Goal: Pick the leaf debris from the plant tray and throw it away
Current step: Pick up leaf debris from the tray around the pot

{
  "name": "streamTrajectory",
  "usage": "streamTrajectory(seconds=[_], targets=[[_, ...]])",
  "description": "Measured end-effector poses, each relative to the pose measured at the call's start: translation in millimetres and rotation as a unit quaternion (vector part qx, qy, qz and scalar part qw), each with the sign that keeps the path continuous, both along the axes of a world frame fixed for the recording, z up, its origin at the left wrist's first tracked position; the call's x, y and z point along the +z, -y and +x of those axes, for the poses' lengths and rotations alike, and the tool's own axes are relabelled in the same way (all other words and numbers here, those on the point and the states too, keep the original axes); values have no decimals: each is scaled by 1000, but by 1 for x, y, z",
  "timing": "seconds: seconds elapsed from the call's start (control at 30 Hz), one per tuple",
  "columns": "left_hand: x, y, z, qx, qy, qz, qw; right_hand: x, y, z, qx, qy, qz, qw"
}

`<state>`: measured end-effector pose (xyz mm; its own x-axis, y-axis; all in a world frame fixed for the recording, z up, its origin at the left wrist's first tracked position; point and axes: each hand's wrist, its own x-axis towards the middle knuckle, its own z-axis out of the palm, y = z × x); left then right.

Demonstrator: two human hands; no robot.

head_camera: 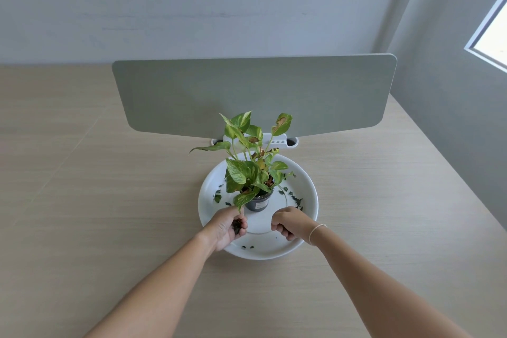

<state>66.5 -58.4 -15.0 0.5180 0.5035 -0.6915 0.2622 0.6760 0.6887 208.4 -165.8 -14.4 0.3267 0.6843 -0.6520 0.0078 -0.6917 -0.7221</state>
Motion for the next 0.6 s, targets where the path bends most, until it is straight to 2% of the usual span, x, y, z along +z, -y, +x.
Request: streamTrajectory(seconds=[0.6], targets=[[4,3,-6,-20,-14,-10,1000,8,6,-2,18,31,-2,999]])
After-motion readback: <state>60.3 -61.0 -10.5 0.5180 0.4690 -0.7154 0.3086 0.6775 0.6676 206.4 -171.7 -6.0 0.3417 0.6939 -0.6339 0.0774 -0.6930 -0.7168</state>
